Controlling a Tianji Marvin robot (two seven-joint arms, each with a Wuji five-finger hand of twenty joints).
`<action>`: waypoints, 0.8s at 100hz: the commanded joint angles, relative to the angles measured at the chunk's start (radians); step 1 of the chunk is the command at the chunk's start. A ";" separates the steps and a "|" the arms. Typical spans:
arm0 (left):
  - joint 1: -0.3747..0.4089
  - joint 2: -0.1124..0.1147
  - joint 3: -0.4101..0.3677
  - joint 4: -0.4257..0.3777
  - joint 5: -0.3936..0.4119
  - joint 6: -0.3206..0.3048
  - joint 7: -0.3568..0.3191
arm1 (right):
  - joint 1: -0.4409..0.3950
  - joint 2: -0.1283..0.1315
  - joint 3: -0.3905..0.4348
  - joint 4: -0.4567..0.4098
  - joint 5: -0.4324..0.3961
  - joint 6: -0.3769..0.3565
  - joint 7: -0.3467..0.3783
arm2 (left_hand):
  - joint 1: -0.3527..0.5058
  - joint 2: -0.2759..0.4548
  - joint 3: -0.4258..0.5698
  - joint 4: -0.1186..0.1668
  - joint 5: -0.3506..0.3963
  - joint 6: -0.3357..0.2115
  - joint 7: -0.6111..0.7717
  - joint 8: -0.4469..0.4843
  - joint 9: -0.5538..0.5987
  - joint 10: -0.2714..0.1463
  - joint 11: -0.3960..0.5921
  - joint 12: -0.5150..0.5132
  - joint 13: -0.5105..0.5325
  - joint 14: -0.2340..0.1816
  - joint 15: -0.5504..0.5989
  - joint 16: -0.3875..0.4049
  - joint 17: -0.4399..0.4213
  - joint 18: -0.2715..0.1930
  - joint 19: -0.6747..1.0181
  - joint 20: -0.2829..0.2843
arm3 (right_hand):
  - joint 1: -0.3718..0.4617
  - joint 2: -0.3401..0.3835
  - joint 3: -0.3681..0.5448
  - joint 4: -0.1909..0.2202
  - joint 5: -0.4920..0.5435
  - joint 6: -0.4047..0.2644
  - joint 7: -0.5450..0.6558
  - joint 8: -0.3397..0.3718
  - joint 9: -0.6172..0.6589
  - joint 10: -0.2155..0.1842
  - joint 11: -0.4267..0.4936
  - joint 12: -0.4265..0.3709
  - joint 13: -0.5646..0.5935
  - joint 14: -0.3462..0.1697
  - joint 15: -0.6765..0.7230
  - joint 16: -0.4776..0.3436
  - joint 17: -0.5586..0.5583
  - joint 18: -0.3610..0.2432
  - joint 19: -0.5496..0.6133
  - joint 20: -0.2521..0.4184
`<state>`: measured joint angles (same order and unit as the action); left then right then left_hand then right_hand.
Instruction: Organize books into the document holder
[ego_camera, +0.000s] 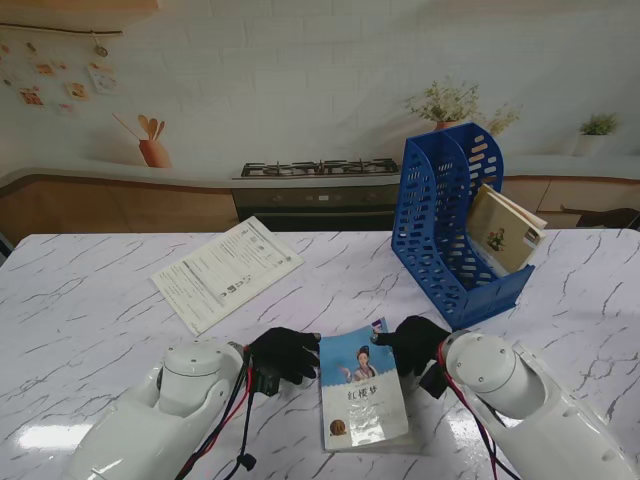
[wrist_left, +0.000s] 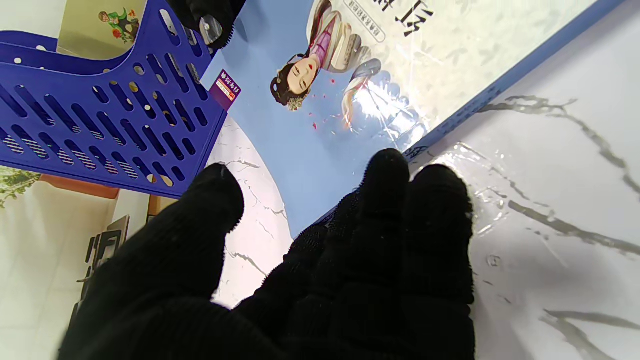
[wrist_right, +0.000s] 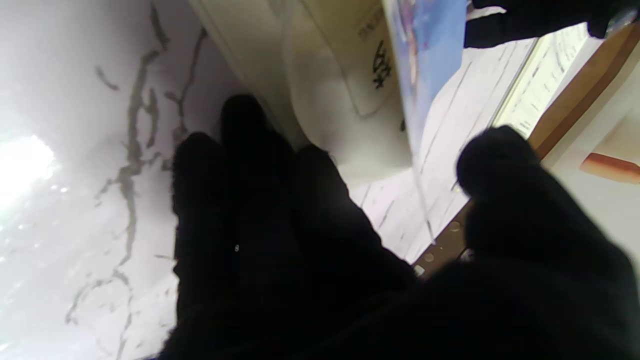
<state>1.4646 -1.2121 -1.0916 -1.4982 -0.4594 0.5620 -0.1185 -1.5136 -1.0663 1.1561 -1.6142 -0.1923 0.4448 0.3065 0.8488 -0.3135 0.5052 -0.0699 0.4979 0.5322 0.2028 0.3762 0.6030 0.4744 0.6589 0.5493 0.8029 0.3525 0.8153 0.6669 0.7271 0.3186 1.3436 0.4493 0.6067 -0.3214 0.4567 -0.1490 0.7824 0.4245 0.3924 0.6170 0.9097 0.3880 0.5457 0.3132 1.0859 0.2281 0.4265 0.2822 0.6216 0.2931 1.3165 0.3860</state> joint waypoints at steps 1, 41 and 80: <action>0.031 -0.028 0.029 0.028 -0.028 -0.020 -0.025 | -0.031 -0.019 -0.029 0.034 0.007 0.008 0.015 | 0.006 -0.021 0.010 0.022 0.018 -0.015 -0.121 -0.048 -0.005 -0.119 0.046 0.037 -0.020 0.067 0.024 0.036 -0.046 -0.020 0.064 0.034 | -0.012 -0.026 0.035 0.050 -0.031 -0.036 -0.090 -0.080 -0.074 0.008 -0.168 -0.083 -0.066 0.037 -0.125 -0.098 0.000 0.162 -0.004 -0.014; 0.043 -0.057 0.021 0.027 -0.111 0.006 0.043 | -0.031 -0.017 -0.029 0.033 0.004 0.015 0.022 | 0.018 -0.047 0.083 0.022 0.001 0.032 -0.136 -0.074 -0.087 -0.021 -0.084 -0.044 0.089 -0.139 -0.035 0.007 0.035 -0.068 -0.027 -0.055 | -0.012 -0.029 0.075 0.048 -0.027 -0.041 -0.085 -0.079 -0.066 0.003 -0.164 -0.081 -0.057 0.033 -0.120 -0.097 0.002 0.159 0.001 -0.014; 0.047 -0.048 0.003 0.018 -0.175 0.042 -0.017 | -0.021 -0.020 -0.046 0.042 0.022 0.008 0.018 | 0.025 -0.001 -0.004 0.031 -0.003 0.021 -0.131 -0.072 -0.037 -0.033 -0.089 -0.129 0.000 0.064 0.095 0.073 0.027 -0.073 0.260 0.088 | 0.003 -0.019 0.104 0.046 -0.033 -0.040 -0.090 -0.083 -0.078 0.002 -0.162 -0.079 -0.065 0.026 -0.126 -0.099 -0.003 0.148 -0.003 -0.018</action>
<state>1.4850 -1.2441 -1.1152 -1.4956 -0.6144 0.5904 -0.0906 -1.5014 -1.0642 1.1457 -1.6079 -0.1826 0.4502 0.3079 0.8588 -0.3257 0.5378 -0.0699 0.3995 0.4294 -0.0632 0.2544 0.5522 0.3998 0.6072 0.4222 0.8026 0.3787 0.8411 0.7133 0.7261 0.3230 1.4756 0.4878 0.6065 -0.3319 0.5486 -0.1490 0.7840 0.4200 0.3931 0.6170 0.9084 0.4464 0.5631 0.3465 1.1016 0.2620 0.4305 0.2706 0.6216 0.3373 1.3160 0.3783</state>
